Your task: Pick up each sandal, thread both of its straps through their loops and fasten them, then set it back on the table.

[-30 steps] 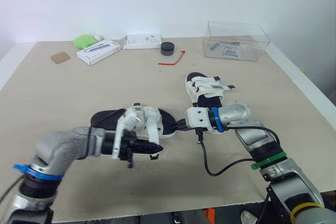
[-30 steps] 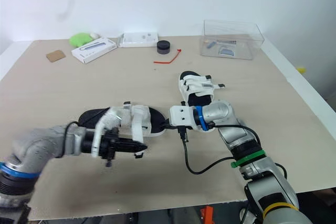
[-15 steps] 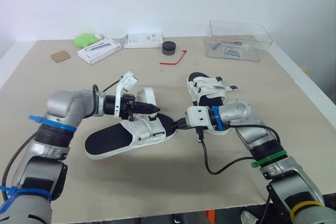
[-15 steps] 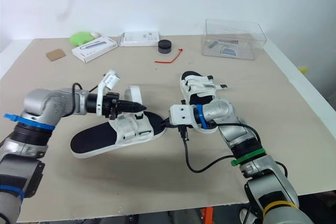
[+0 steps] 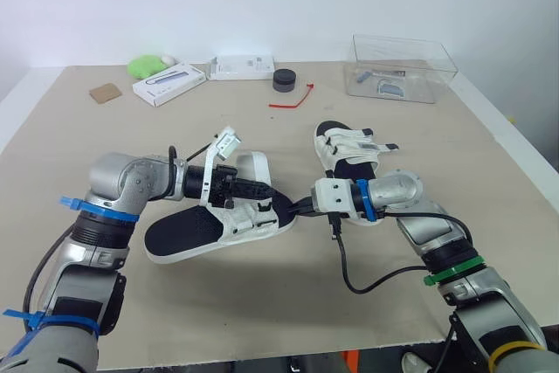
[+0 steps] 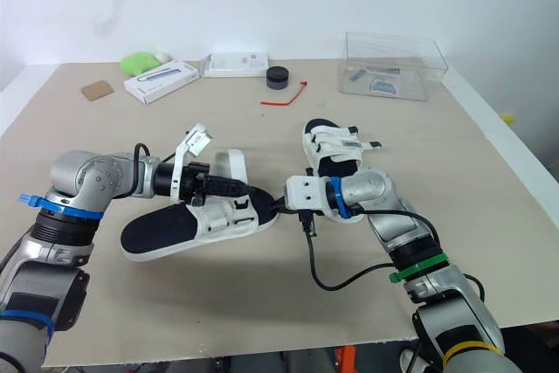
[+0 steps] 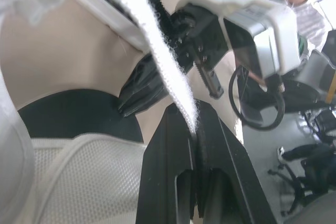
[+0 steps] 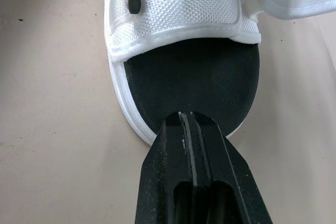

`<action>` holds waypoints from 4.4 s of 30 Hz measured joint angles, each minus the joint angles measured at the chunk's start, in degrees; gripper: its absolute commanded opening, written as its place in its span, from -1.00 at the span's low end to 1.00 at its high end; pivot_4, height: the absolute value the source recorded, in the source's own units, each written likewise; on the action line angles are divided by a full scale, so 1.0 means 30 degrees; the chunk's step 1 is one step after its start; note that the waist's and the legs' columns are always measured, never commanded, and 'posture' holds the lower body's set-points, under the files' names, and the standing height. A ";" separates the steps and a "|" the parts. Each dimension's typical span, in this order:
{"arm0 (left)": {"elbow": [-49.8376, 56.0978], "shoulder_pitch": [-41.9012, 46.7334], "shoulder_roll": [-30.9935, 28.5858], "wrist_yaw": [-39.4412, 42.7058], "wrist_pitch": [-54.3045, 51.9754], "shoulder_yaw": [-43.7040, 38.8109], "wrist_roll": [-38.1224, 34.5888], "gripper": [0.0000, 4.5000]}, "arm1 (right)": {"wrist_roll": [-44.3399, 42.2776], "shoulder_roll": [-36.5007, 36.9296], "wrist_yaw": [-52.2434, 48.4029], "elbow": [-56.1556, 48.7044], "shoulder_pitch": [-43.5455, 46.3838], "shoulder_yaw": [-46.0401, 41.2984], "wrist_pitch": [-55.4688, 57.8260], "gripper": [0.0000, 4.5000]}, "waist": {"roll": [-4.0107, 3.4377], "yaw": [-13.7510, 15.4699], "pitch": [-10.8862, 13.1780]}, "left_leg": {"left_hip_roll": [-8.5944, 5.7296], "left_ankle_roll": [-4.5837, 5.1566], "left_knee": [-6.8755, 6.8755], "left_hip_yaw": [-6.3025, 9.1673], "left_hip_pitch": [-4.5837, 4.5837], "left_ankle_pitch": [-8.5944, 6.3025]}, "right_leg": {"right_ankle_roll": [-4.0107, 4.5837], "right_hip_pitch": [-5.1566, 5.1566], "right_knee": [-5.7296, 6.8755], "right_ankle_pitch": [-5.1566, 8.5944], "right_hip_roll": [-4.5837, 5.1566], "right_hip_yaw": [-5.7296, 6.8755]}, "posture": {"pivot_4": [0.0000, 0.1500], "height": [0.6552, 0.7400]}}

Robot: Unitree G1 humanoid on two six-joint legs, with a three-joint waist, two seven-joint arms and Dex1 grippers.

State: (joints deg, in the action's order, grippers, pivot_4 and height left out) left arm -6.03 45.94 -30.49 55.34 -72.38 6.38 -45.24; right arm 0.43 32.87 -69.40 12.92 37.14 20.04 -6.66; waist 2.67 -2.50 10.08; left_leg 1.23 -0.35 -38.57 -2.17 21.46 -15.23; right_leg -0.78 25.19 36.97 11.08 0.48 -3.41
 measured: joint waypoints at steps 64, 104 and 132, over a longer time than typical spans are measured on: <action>0.3328 -0.1769 -0.0474 -0.0719 0.1537 -0.1212 -0.0399 -0.18 | 0.0099 -0.0081 -0.0184 0.0637 0.0350 0.0066 -0.0468 -1.00 | -0.0001 -0.0026 0.0000 | -0.0018 -0.0003 -0.0012 0.0005 -0.0023 0.0012 | -0.0026 -0.0030 -0.0002 -0.0016 0.0025 0.0007 | 1.00 1.00; 0.4425 -0.3162 -0.2296 0.1181 0.6560 0.3006 0.4006 -0.44 | 0.0176 -0.0095 -0.0176 0.0886 0.0482 0.0204 -0.0771 -1.00 | -0.0007 -0.0037 -0.0007 | -0.0008 0.0017 -0.0001 -0.0004 -0.0096 0.0023 | -0.0008 -0.0074 0.0002 -0.0020 0.0002 -0.0004 | 1.00 1.00; 0.3250 -0.2879 -0.1479 0.1445 0.5200 0.0065 0.2341 0.98 | 0.0176 0.0002 -0.0203 0.0857 0.0473 0.0198 -0.0820 -1.00 | -0.0006 -0.0038 -0.0006 | -0.0002 0.0019 0.0000 -0.0002 -0.0067 0.0020 | -0.0008 -0.0056 -0.0001 -0.0017 0.0002 0.0003 | 1.00 1.00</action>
State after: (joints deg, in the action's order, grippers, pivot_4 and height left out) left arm 3.72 37.30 -34.93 59.67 -56.78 6.58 -38.22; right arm 0.96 32.88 -70.01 15.49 38.56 20.64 -9.12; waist 2.65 -2.62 10.06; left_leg 1.23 -0.29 -38.57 -2.18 21.26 -15.17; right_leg -0.81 25.02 36.97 11.03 0.49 -3.40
